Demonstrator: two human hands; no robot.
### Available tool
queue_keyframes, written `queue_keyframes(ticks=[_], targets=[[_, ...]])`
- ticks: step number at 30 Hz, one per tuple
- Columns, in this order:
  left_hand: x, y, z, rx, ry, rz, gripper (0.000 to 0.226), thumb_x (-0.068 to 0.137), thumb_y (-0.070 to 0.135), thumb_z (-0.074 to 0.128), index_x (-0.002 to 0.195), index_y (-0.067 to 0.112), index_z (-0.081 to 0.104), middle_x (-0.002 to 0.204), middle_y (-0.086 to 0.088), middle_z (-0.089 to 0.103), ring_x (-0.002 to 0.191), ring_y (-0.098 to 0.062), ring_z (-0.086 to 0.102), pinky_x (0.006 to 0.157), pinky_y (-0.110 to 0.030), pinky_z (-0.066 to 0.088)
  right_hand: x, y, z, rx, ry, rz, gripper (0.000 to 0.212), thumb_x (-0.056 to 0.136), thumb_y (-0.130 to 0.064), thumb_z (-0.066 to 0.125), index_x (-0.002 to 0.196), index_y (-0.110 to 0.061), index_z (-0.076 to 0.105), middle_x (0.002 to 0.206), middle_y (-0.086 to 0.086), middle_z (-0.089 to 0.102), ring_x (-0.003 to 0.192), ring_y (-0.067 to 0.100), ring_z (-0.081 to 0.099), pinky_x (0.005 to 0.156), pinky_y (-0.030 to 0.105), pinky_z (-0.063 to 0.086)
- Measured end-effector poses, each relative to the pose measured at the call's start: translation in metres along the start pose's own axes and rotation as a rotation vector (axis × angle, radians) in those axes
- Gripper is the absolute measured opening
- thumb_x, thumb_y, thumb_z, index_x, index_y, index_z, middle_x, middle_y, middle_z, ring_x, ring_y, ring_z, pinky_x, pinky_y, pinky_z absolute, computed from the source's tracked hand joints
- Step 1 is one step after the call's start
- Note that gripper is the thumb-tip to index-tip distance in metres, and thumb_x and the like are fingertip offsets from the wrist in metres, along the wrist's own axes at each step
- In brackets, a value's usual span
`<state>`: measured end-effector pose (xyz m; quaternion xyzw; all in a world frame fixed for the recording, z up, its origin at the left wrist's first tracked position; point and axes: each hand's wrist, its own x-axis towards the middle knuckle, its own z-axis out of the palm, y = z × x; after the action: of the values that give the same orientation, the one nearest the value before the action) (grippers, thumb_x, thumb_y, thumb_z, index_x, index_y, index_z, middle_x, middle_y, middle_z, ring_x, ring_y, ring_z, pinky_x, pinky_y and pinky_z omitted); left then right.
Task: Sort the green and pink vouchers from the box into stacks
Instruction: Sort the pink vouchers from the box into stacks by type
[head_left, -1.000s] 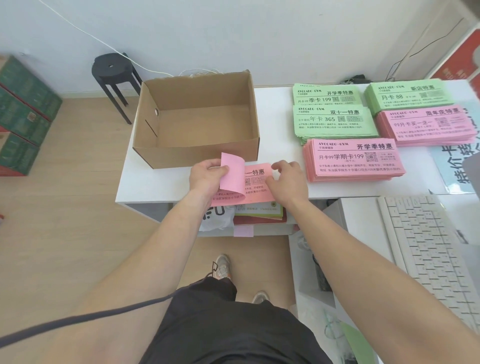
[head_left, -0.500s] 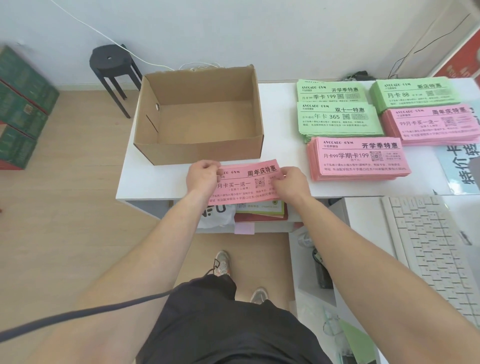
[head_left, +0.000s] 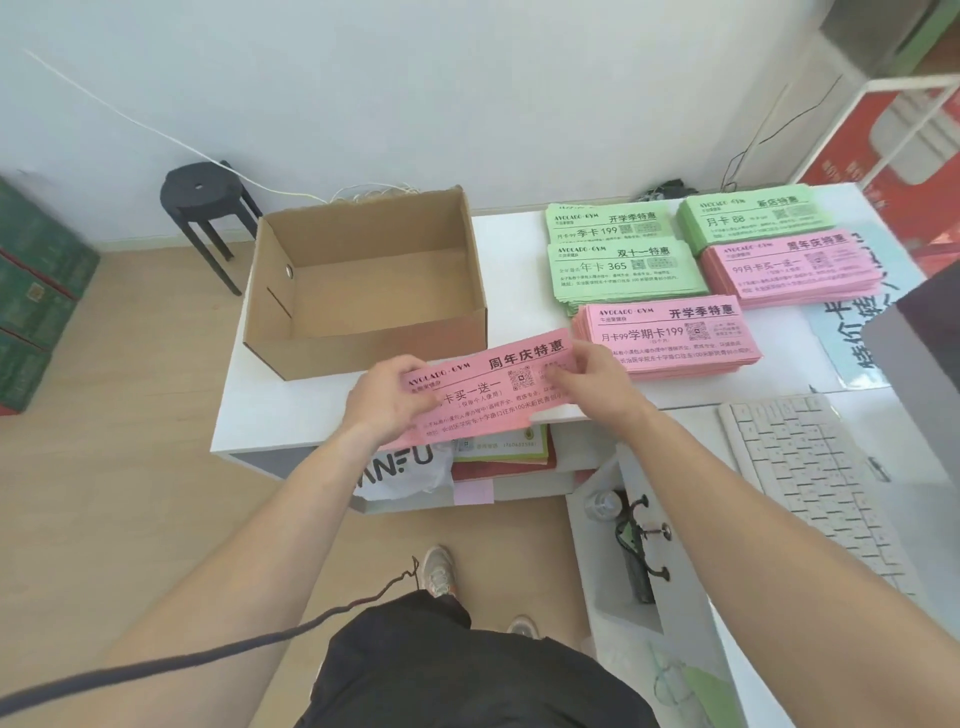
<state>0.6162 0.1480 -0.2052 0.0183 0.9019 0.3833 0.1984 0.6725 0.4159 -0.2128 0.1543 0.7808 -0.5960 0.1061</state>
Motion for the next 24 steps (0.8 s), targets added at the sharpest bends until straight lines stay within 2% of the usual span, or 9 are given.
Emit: queue_keyframes(ticks=[4, 5, 7, 9, 12, 15, 17, 21, 24], targets=[[-0.009, 0.042, 0.008, -0.101, -0.036, 0.035, 0.01, 0.087, 0.02, 0.079, 0.095, 0.021, 0.073, 0.093, 0.006, 0.077, 0.086, -0.014, 0.072, 0.066, -0.025, 0.051, -0.021, 0.005, -0.047, 0.021, 0.151, 0.027, 0.009, 0.097, -0.014, 0.066, 0.102, -0.021, 0.07, 0.104, -0.006, 0.076, 0.098, 0.015, 0.073, 0.084, 0.033, 0.058], [-0.012, 0.056, 0.013, -0.136, -0.032, 0.04, 0.009, 0.088, 0.018, 0.077, 0.096, 0.019, 0.072, 0.092, 0.006, 0.077, 0.082, -0.015, 0.074, 0.063, -0.024, 0.052, -0.027, 0.006, -0.06, 0.018, 0.199, 0.042, 0.005, 0.096, -0.018, 0.069, 0.101, -0.018, 0.069, 0.101, -0.004, 0.076, 0.094, 0.015, 0.073, 0.076, 0.029, 0.057], [-0.013, 0.081, 0.025, -0.225, -0.03, 0.044, 0.006, 0.092, 0.015, 0.073, 0.097, 0.016, 0.07, 0.092, 0.005, 0.078, 0.077, -0.016, 0.075, 0.06, -0.026, 0.057, -0.037, 0.006, -0.082, 0.002, 0.313, 0.08, 0.012, 0.095, -0.026, 0.071, 0.092, -0.016, 0.064, 0.093, -0.002, 0.075, 0.077, 0.012, 0.072, 0.056, 0.018, 0.05], [-0.011, 0.104, 0.039, -0.275, -0.028, 0.049, 0.007, 0.093, 0.013, 0.071, 0.1, 0.012, 0.069, 0.093, 0.004, 0.077, 0.072, -0.016, 0.075, 0.059, -0.028, 0.06, -0.045, 0.006, -0.101, -0.011, 0.411, 0.102, 0.021, 0.094, -0.031, 0.072, 0.085, -0.017, 0.058, 0.088, 0.0, 0.074, 0.059, 0.011, 0.067, 0.045, 0.018, 0.044], [-0.003, 0.136, 0.062, -0.331, -0.035, 0.071, 0.01, 0.094, 0.012, 0.07, 0.102, 0.007, 0.067, 0.092, -0.003, 0.077, 0.06, -0.019, 0.072, 0.055, -0.03, 0.056, -0.05, 0.005, -0.126, 0.026, 0.472, 0.104, 0.013, 0.094, -0.026, 0.071, 0.09, -0.019, 0.06, 0.095, 0.002, 0.073, 0.063, 0.016, 0.068, 0.052, 0.027, 0.049], [0.012, 0.166, 0.084, -0.375, -0.079, 0.083, 0.003, 0.095, 0.012, 0.067, 0.097, 0.011, 0.065, 0.093, -0.004, 0.077, 0.058, -0.019, 0.072, 0.052, -0.026, 0.05, -0.044, 0.002, -0.151, 0.028, 0.534, 0.105, 0.011, 0.091, -0.016, 0.071, 0.094, -0.022, 0.062, 0.096, -0.001, 0.072, 0.08, 0.018, 0.072, 0.075, 0.039, 0.059], [0.026, 0.185, 0.098, -0.389, -0.085, 0.086, 0.003, 0.097, 0.011, 0.064, 0.096, 0.015, 0.064, 0.093, -0.003, 0.076, 0.057, -0.018, 0.072, 0.047, -0.023, 0.048, -0.033, 0.001, -0.169, 0.033, 0.596, 0.133, 0.012, 0.09, -0.013, 0.071, 0.093, -0.022, 0.063, 0.091, -0.003, 0.072, 0.086, 0.019, 0.072, 0.086, 0.045, 0.06], [0.074, 0.224, 0.132, -0.384, -0.082, 0.088, 0.009, 0.1, 0.016, 0.058, 0.102, 0.014, 0.067, 0.096, -0.005, 0.076, 0.067, -0.023, 0.074, 0.047, -0.026, 0.052, 0.002, -0.002, -0.206, 0.047, 0.723, 0.225, 0.018, 0.087, -0.007, 0.065, 0.097, -0.021, 0.061, 0.088, -0.002, 0.072, 0.088, 0.018, 0.072, 0.084, 0.044, 0.061], [0.111, 0.251, 0.162, -0.341, -0.15, 0.082, 0.015, 0.104, 0.021, 0.052, 0.101, 0.015, 0.065, 0.094, -0.003, 0.076, 0.076, -0.024, 0.075, 0.071, -0.041, 0.063, 0.032, 0.0, -0.236, 0.04, 0.83, 0.299, 0.019, 0.088, -0.004, 0.062, 0.094, -0.021, 0.054, 0.094, 0.006, 0.072, 0.086, 0.021, 0.07, 0.063, 0.032, 0.053]])
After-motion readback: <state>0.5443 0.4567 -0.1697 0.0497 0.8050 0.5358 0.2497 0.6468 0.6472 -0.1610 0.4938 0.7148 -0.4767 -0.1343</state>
